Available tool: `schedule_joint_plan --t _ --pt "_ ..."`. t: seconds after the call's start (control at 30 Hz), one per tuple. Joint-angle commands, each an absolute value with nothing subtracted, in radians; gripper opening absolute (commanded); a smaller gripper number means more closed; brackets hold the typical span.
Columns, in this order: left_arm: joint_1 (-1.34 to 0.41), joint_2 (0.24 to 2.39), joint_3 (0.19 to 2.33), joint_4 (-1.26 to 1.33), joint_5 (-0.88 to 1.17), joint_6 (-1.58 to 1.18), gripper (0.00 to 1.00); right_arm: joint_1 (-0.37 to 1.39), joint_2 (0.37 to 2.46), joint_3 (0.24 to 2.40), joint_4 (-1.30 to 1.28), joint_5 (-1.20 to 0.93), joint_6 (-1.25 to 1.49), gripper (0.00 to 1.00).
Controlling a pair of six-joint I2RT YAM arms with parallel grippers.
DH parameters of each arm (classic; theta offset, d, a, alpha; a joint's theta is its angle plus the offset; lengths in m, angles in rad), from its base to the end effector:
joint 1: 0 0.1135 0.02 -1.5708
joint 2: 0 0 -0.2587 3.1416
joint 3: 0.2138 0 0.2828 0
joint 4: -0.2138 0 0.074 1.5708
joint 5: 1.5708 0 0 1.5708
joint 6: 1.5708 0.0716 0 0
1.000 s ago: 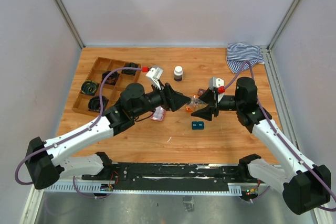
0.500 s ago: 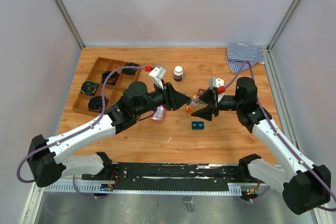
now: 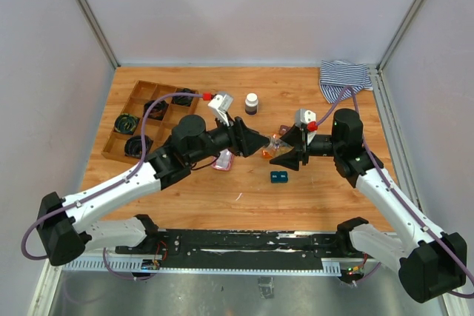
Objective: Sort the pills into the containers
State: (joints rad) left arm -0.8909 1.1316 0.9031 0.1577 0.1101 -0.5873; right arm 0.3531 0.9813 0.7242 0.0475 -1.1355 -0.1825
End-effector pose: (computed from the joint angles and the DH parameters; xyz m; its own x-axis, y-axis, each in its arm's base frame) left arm 0.2061 -0.2675 0.3332 -0.5035 -0.2532 -0.8261 0.6761 0.4797 -0.5592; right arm 0.2221 0.1510 0.2946 -0.0145 -0.0869 -0.9961 -0.9972 0.0744 0.0080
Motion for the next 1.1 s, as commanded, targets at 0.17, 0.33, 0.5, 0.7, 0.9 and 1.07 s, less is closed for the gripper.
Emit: schedule_joint_plan --t 0.17,0.33,0.5,0.7,0.9,1.07 --pt "-0.899 1.080 0.926 0.156 0.108 -0.581 0.68 0.347 0.974 0.747 0.071 -1.154 -0.192 0.01" --pt "-0.899 1.108 0.939 0.139 0.140 -0.582 0.68 0.347 0.974 0.747 0.072 -1.155 -0.191 0.00" --pt "-0.899 1.134 0.954 0.127 0.161 -0.580 0.69 0.347 0.976 0.746 0.071 -1.155 -0.192 0.01" --pt "-0.899 1.154 0.960 0.136 0.183 -0.583 0.69 0.347 0.975 0.747 0.071 -1.155 -0.192 0.01" --pt "-0.899 1.168 0.958 0.143 0.190 -0.586 0.69 0.347 0.974 0.746 0.071 -1.155 -0.192 0.01" --pt "-0.900 1.176 0.959 0.140 0.189 -0.583 0.68 0.347 0.973 0.747 0.071 -1.155 -0.192 0.01"
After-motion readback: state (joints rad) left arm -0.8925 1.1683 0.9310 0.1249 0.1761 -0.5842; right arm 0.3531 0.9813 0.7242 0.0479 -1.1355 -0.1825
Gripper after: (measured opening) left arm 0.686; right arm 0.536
